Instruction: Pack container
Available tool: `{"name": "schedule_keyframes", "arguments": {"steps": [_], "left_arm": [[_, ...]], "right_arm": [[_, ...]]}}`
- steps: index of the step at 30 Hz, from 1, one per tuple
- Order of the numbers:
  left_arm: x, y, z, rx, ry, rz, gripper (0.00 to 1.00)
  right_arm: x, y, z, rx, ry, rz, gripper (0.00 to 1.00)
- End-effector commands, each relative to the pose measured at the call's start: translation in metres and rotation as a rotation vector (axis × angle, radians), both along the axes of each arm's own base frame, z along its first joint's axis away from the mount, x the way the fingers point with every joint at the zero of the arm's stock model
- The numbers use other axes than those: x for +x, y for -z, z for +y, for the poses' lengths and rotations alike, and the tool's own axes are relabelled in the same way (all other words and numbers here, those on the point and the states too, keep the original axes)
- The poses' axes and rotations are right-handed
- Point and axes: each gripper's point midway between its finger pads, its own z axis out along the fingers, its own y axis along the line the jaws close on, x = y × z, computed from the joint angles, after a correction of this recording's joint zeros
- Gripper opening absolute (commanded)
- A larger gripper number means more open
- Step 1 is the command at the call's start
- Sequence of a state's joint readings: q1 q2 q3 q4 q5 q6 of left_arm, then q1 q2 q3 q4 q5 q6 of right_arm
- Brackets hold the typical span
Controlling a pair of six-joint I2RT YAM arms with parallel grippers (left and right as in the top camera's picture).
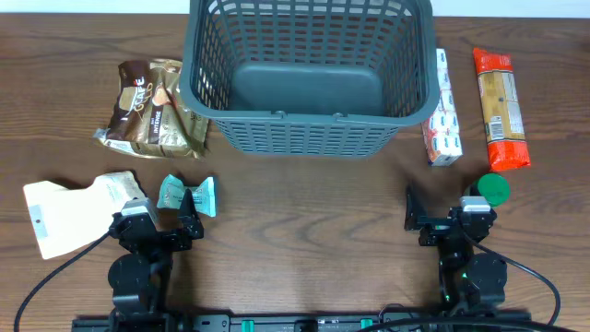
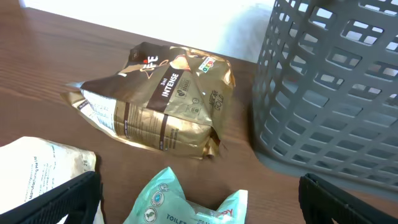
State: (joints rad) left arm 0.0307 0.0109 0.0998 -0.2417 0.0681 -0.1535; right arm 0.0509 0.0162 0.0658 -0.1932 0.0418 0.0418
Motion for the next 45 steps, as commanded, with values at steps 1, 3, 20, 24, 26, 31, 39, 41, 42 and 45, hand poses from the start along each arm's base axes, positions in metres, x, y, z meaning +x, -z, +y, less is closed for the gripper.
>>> {"name": "schedule_keyframes", "arguments": {"steps": [1,3,20,24,26,31,39,41,42,45], "left_arm": [[-0.002,0.014,0.0,0.002,0.001,0.042,0.99],[-0.002,0.014,0.0,0.002,0.001,0.042,0.99],[-0.002,0.014,0.0,0.002,0.001,0.042,0.99],[-0.002,0.014,0.0,0.002,0.001,0.042,0.99],[-0.002,0.014,0.0,0.002,0.001,0.042,0.98],[-0.002,0.014,0.0,0.002,0.001,0.042,0.99],[-0.002,0.014,0.0,0.002,0.001,0.042,0.99],[-0.002,0.014,0.0,0.002,0.001,0.042,0.99],[-0.002,0.014,0.0,0.002,0.001,0.042,0.99],[-0.002,0.014,0.0,0.002,0.001,0.042,0.99]], "right_arm": [[0.0,0.001,-0.001,0.004,0.012,-0.005,0.99],[0.0,0.001,-0.001,0.005,0.011,-0.005,0.99],[-0.032,-0.162,-0.043,-0.003,0.244,-0.114,0.99],[-0.016,-0.228,-0.042,-0.011,0.244,-0.067,0.99],[-0.005,-0.247,-0.041,-0.03,0.242,-0.018,0.99],[0.04,-0.293,-0.047,-0.131,0.252,0.151,0.99],[0.113,-0.278,-0.077,-0.074,0.198,0.512,0.99],[0.129,-0.262,-0.081,-0.02,0.152,0.569,0.99],[0.137,-0.252,-0.082,0.011,0.127,0.598,0.99],[0.158,-0.213,-0.095,0.083,0.099,0.699,0.99]]}}
